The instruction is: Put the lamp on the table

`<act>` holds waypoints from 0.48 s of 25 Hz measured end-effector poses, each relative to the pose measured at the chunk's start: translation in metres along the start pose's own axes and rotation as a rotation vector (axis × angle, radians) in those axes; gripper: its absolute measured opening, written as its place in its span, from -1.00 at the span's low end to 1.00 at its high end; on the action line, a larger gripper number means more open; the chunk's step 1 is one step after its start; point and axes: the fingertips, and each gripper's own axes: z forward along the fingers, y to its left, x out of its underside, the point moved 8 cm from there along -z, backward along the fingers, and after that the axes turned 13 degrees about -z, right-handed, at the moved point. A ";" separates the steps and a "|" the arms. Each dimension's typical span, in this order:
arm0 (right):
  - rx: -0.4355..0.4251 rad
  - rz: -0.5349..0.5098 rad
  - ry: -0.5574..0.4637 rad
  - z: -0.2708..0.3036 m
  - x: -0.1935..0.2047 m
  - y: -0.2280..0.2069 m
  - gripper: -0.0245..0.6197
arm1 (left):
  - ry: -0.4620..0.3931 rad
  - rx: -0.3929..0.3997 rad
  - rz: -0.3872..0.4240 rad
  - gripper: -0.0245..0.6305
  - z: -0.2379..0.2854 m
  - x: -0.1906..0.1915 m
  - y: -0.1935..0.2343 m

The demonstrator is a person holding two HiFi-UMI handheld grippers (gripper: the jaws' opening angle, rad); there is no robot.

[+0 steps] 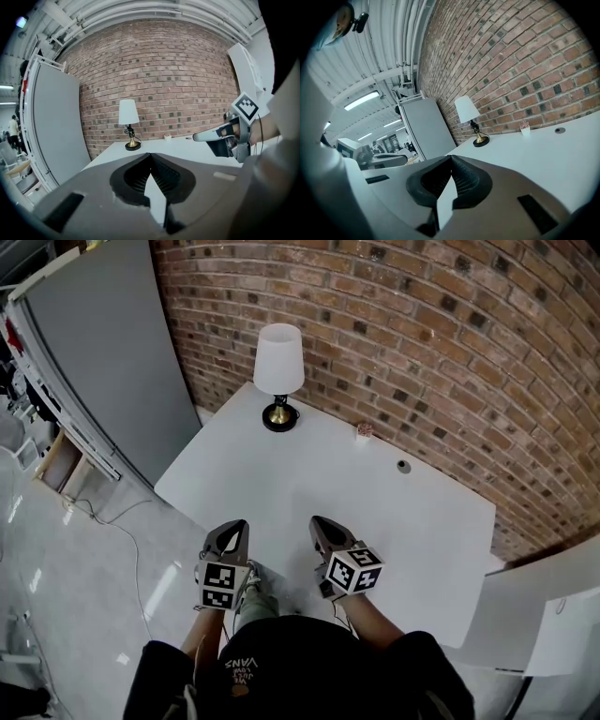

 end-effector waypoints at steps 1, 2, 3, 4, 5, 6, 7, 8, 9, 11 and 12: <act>0.000 0.001 0.001 -0.003 0.002 0.001 -0.92 | 0.002 -0.004 -0.002 -0.90 -0.004 0.002 -0.001; 0.000 -0.001 0.002 -0.007 0.003 0.002 -0.92 | 0.005 -0.006 -0.001 -0.90 -0.007 0.004 -0.002; 0.002 -0.003 0.003 -0.011 0.005 0.002 -0.92 | 0.007 -0.005 0.001 -0.90 -0.010 0.006 -0.003; 0.004 -0.007 0.003 -0.014 0.006 0.003 -0.92 | 0.008 -0.002 0.003 -0.90 -0.013 0.007 -0.004; 0.007 -0.009 0.003 -0.017 0.008 0.004 -0.92 | 0.007 0.000 0.004 -0.90 -0.016 0.008 -0.005; 0.009 -0.010 0.004 -0.020 0.009 0.004 -0.93 | 0.004 -0.002 0.003 -0.90 -0.020 0.010 -0.006; 0.010 -0.009 0.004 -0.023 0.011 0.005 -0.93 | 0.000 -0.007 0.001 -0.89 -0.023 0.011 -0.006; 0.009 -0.007 0.004 -0.025 0.013 0.005 -0.93 | -0.004 -0.012 -0.001 -0.90 -0.026 0.012 -0.007; 0.009 -0.004 0.004 -0.027 0.015 0.005 -0.93 | -0.007 -0.017 -0.004 -0.89 -0.029 0.014 -0.008; 0.010 0.002 0.006 -0.031 0.019 0.005 -0.93 | -0.007 -0.019 -0.010 -0.89 -0.032 0.018 -0.010; 0.010 0.004 0.008 -0.032 0.021 0.006 -0.93 | -0.006 -0.017 -0.011 -0.89 -0.034 0.020 -0.012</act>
